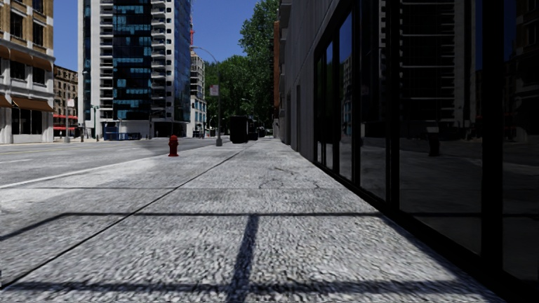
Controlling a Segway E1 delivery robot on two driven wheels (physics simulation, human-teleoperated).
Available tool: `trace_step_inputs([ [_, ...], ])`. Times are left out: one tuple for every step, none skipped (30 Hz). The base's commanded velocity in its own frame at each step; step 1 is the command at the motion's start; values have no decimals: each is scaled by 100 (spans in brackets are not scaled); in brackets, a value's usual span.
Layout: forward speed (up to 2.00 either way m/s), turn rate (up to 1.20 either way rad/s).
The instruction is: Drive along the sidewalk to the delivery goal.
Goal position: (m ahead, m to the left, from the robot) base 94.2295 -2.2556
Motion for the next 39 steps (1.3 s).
trace_step_inputs([
  [200, 0],
  [200, 0],
  [200, 0],
  [200, 0],
  [200, 0],
  [200, 0],
  [200, 0],
  [200, 0],
  [200, 0],
  [200, 0],
  [200, 0],
  [200, 0],
  [200, 0],
  [200, 0],
  [200, 0],
  [200, 0],
  [200, 0],
  [200, 0],
  [200, 0],
  [200, 0],
  [200, 0],
  [200, 0],
  [200, 0],
  [200, 0],
  [200, 0],
  [200, 0],
  [200, 0],
  [200, 0],
  [200, 0],
  [200, 0],
  [200, 0],
  [200, 0],
  [200, 0],
  [200, 0],
  [200, 0],
  [200, 0],
  [200, 0],
  [200, 0],
  [200, 0],
])
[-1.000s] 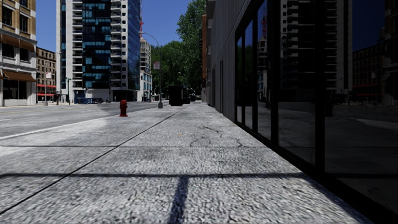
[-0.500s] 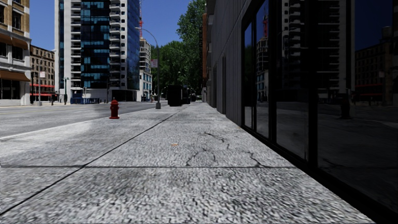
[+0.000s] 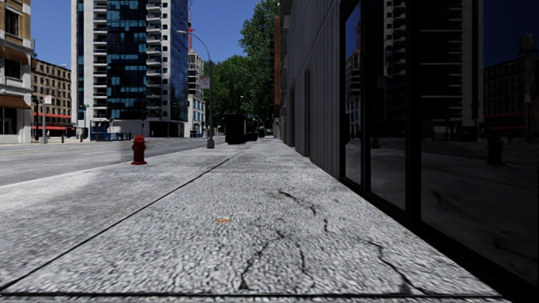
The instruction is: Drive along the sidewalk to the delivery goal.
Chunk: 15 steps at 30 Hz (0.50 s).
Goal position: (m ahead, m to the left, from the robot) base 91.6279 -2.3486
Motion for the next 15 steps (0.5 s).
trace_step_inputs([
  [200, 0],
  [200, 0],
  [200, 0],
  [200, 0],
  [200, 0],
  [200, 0],
  [200, 0],
  [200, 0],
  [200, 0],
  [200, 0],
  [200, 0],
  [200, 0],
  [200, 0],
  [200, 0],
  [200, 0],
])
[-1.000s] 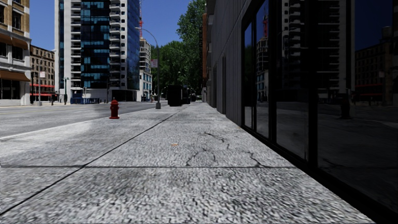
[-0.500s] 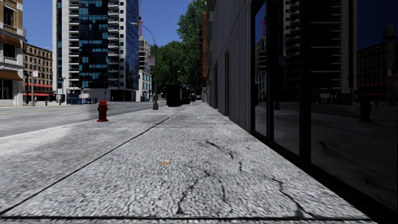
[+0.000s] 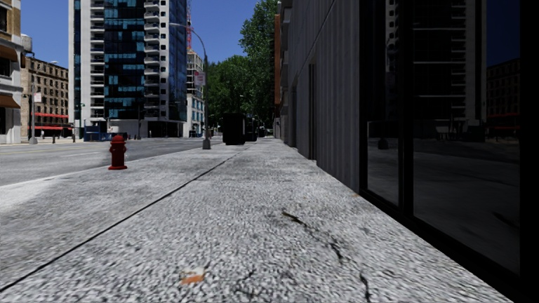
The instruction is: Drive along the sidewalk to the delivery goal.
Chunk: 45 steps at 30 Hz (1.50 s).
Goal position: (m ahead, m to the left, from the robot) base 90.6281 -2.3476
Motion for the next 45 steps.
trace_step_inputs([
  [200, 0],
  [200, 0],
  [200, 0],
  [200, 0],
  [200, 0],
  [200, 0],
  [200, 0],
  [200, 0],
  [200, 0],
  [200, 0],
  [200, 0],
  [200, 0],
  [200, 0],
  [200, 0],
  [200, 0],
  [200, 0],
  [200, 0],
  [200, 0],
  [200, 0],
  [200, 0],
  [200, 0],
  [200, 0],
  [200, 0],
  [200, 0],
  [200, 0],
  [200, 0],
  [200, 0],
  [200, 0],
  [200, 0],
  [200, 0],
  [200, 0],
  [200, 0],
  [200, 0],
  [200, 0],
  [200, 0],
  [200, 0],
  [200, 0],
  [200, 0],
  [200, 0],
  [200, 0],
  [200, 0],
  [200, 0],
  [200, 0],
  [200, 0],
  [200, 0],
])
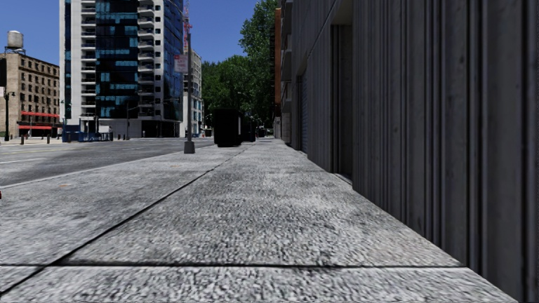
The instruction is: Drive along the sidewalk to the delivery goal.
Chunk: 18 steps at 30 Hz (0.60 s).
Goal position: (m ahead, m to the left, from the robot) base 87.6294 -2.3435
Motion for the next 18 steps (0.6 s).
trace_step_inputs([
  [200, 0],
  [200, 0],
  [200, 0],
  [200, 0],
  [200, 0],
  [200, 0],
  [200, 0],
  [200, 0],
  [200, 0],
  [200, 0],
  [200, 0],
  [200, 0],
  [200, 0],
  [200, 0],
  [200, 0],
  [200, 0],
  [200, 0],
  [200, 0],
])
